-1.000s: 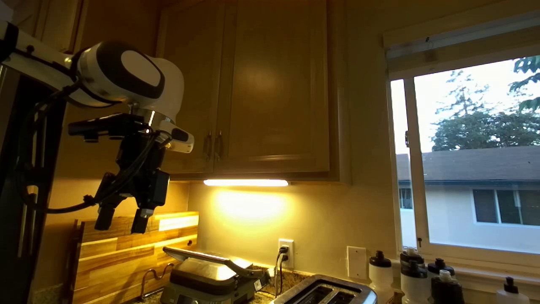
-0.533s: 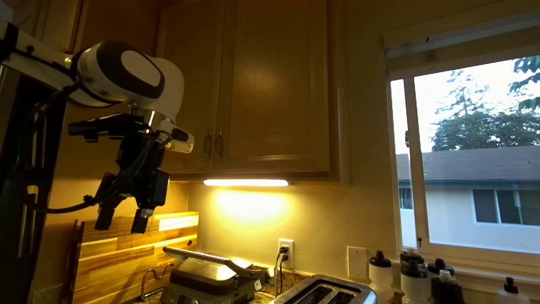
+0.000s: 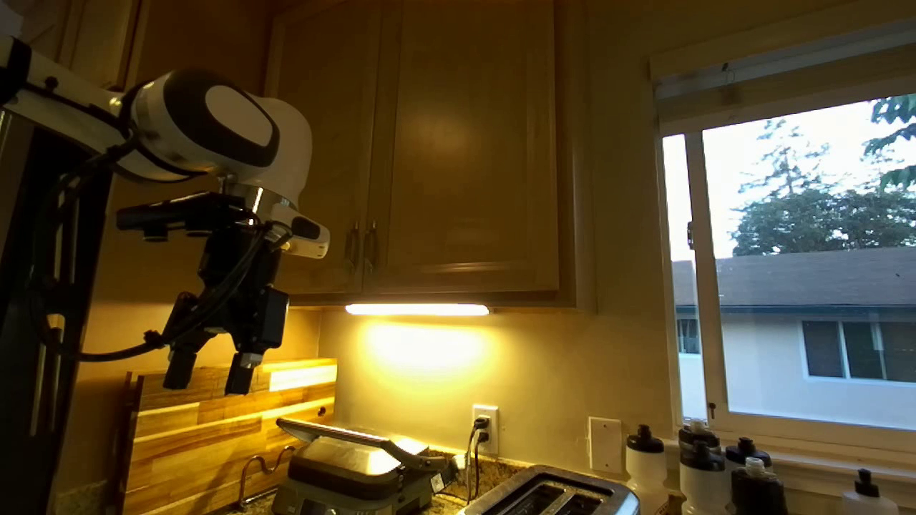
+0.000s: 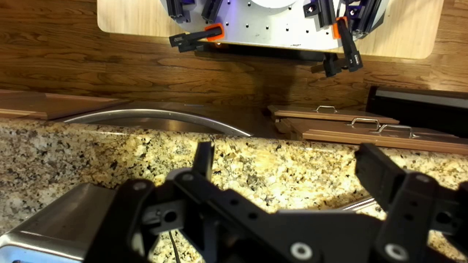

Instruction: Open the cabinet doors

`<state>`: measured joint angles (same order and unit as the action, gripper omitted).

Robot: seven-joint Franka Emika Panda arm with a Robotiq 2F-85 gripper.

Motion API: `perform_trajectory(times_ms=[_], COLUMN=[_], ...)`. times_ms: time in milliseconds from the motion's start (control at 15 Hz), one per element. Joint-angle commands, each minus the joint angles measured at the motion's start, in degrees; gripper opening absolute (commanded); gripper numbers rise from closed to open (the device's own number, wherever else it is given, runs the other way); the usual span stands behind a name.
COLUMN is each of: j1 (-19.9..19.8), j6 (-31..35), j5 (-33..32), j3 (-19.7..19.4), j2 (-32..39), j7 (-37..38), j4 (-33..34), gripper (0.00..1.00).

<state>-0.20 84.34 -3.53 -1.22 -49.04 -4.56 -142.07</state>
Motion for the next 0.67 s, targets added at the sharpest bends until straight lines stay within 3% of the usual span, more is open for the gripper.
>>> perform_trajectory(times_ms=[0, 400, 600], j1=[1.2, 2.1, 2.3], j6=[5.2, 19.3, 29.5], j5=[0.2, 1.2, 3.5], j3=[0.6, 2.4, 2.9], j2=[-0.2, 1.5, 2.8], j7=[0.2, 1.4, 2.9], j4=[2.1, 8.1, 9.7], gripper=[1.0, 1.0, 1.0])
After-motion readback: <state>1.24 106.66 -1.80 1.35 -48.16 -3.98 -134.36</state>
